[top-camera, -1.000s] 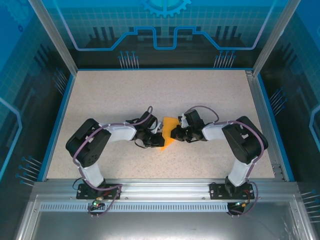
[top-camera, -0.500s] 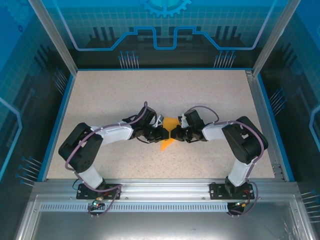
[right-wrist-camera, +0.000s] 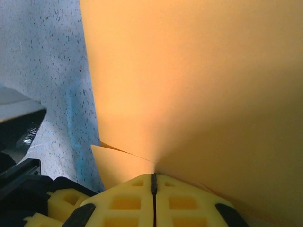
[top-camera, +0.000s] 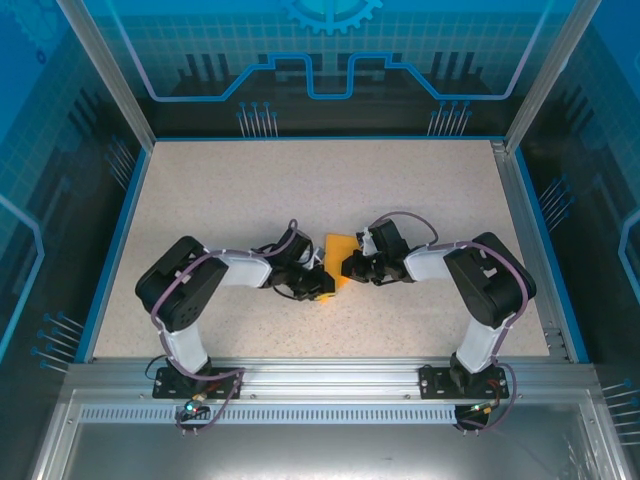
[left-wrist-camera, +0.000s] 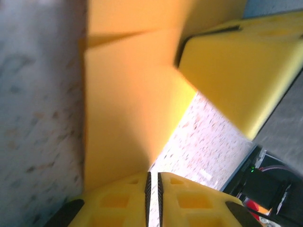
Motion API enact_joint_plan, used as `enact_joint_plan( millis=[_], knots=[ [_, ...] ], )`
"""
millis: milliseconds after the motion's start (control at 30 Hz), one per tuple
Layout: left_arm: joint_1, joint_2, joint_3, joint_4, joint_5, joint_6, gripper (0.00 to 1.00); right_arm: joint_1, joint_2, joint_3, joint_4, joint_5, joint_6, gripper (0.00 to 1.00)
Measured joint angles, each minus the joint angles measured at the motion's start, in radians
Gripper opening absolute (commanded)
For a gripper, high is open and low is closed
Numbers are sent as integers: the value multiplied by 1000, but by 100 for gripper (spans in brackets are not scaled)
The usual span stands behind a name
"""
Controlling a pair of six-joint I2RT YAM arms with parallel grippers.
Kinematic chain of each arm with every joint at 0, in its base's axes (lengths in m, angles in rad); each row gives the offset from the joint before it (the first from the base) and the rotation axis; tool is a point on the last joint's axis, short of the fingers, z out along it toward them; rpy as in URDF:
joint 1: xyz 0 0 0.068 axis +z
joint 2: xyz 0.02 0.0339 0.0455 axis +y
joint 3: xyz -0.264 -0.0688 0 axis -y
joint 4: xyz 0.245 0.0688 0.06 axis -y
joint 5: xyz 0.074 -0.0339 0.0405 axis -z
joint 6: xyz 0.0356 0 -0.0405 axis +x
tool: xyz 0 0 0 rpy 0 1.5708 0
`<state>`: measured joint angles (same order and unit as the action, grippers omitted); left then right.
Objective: Fold a paper plane with a square sheet of paper (pick it up from the middle)
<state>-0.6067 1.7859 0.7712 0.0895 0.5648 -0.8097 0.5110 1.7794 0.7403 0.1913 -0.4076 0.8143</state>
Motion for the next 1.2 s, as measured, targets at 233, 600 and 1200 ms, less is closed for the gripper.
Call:
enact_joint_plan(
  millis=[233,600,1200],
  knots=[
    [0,-100,-65,-119,-42,61,15,0,0,0,0,0,0,8],
    [0,-174,89,-232,-169,123,15,-1,-1,32,-53,12,1,10],
    [0,71,237,-270,-220,217,12,-109,-245,-51,-135,64,12,35]
  ],
)
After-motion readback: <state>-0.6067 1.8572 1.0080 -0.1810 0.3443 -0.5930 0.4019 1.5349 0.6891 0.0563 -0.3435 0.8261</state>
